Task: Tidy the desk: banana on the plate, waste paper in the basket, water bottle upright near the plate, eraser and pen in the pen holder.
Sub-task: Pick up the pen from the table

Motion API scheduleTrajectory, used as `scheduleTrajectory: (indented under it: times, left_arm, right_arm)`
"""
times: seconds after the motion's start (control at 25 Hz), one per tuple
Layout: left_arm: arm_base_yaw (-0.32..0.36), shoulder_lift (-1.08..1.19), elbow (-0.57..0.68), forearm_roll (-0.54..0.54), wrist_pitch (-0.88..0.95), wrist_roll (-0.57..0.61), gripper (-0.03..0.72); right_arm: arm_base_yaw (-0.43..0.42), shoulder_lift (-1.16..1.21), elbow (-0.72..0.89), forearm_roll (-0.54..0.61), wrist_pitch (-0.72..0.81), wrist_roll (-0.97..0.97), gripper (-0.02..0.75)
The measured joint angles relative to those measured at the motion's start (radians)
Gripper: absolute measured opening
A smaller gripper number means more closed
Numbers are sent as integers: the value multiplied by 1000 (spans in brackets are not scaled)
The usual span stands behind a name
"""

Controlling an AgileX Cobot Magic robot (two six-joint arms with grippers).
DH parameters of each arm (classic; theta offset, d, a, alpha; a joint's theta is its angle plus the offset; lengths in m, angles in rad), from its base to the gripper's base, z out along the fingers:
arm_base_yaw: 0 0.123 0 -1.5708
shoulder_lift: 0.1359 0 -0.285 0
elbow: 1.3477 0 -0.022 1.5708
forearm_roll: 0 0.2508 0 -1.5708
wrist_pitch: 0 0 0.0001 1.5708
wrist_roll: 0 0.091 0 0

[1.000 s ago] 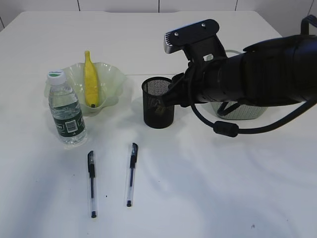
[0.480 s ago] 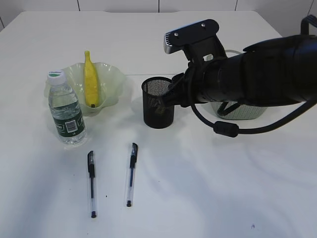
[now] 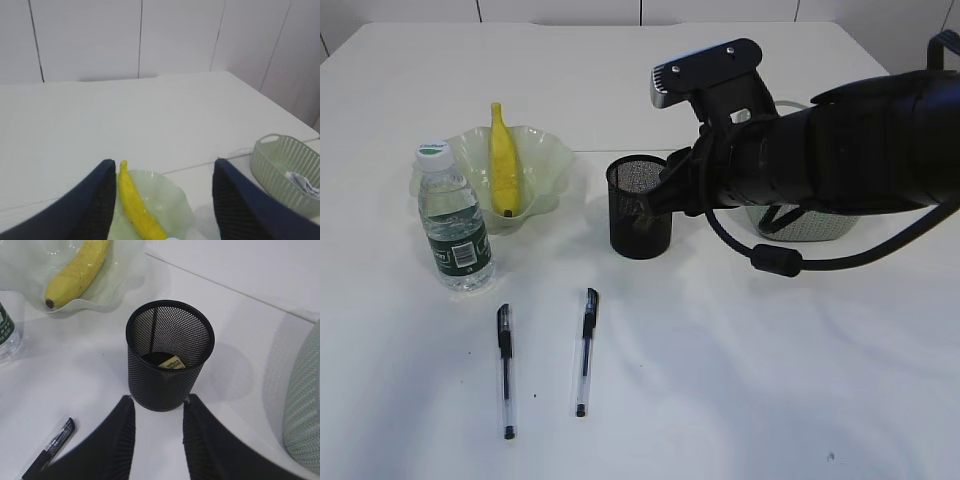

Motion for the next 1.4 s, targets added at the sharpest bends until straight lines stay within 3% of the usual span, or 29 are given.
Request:
scheduleTrajectory:
  times: [0.16, 0.44, 0.76, 1.12, 1.4]
  left_arm:
    - [0, -136, 130, -33, -99, -19, 427]
    - [0, -318, 380, -239, -229, -30, 427]
    - [-6, -325, 458, -121, -243, -30, 424]
    - [-6, -325, 579, -131, -225, -30, 416]
    - [-6, -254, 599, -90, -132, -86, 412]
  right_arm:
    - [2, 0, 0, 0, 0, 0, 249]
    - [2, 0, 0, 0, 0, 0, 249]
    - [2, 0, 0, 0, 0, 0, 249]
    - [2, 0, 0, 0, 0, 0, 249]
    - [2, 0, 0, 0, 0, 0, 249]
